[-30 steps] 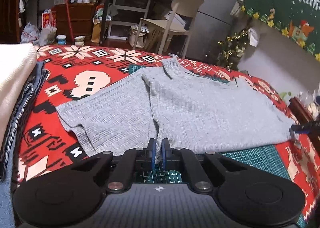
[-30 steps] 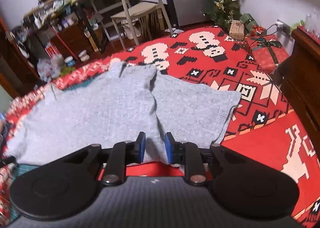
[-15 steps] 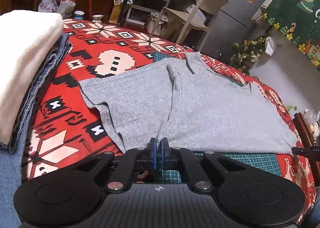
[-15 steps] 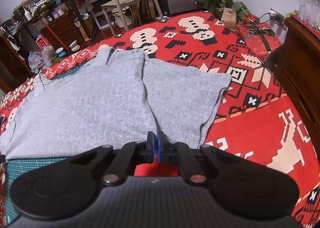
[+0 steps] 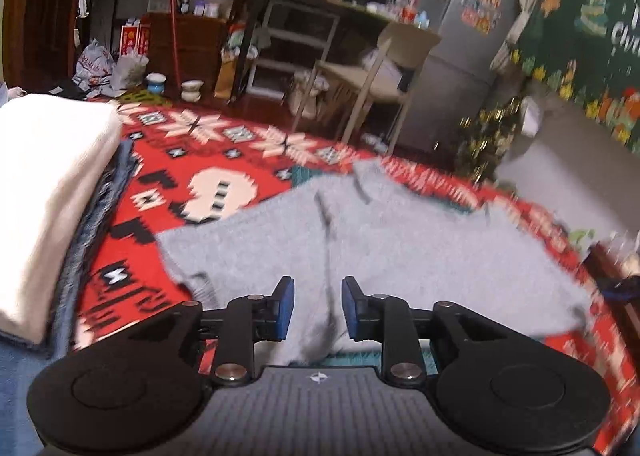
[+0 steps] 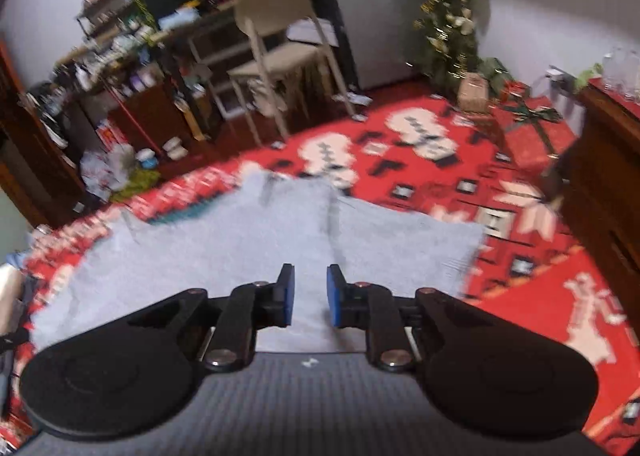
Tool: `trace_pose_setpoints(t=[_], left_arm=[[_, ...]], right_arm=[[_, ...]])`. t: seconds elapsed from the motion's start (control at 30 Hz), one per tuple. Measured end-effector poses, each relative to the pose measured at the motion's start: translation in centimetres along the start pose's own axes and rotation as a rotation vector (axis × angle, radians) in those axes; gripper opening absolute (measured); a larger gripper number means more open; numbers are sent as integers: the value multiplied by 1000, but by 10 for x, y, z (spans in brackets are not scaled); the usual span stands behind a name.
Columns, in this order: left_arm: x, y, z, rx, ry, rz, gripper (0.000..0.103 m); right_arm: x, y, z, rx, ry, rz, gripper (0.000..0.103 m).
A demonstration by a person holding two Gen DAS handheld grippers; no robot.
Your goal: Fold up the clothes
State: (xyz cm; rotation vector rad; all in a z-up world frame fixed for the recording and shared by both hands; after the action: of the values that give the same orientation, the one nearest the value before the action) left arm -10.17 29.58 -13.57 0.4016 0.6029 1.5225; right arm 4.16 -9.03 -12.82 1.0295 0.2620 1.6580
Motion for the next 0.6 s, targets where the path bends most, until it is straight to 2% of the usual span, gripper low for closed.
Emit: trace_pose_setpoints(t=[0.13, 0.3, 0.4, 0.47, 0.5, 0.6], left_arm=[[-4, -20, 8, -26, -5, -15, 30], [-7, -45, 14, -43, -18, -21, 29], [1, -59, 19, -56, 23, -36, 29], [7, -68, 25, -70, 55, -50, 31], [10, -73, 28, -76, 73, -58, 33], [20, -91, 34, -59, 126, -88, 33]], right_arm=[[31, -11, -9, 14, 41, 63, 35], [63, -29, -25, 30, 124, 95, 35], [72, -37, -26, 15, 134, 97, 34], [68, -44, -20, -4, 80, 97, 34], [66, -47, -16, -14, 53, 95, 30], [48, -58, 1, -51, -22, 56, 26]])
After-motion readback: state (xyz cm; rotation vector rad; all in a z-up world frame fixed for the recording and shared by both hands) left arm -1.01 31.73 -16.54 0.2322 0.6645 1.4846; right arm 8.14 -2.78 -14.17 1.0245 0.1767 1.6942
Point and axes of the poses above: each gripper's, at about its wrist camera, not at the fingertips, and y roughly against the way its jaws point, x to its left, z to its top, the point moved 3 cm from there along -y, roughly the way its jaws point, and after that the axes turned 15 degrees about -y, right-handed, at the moved point
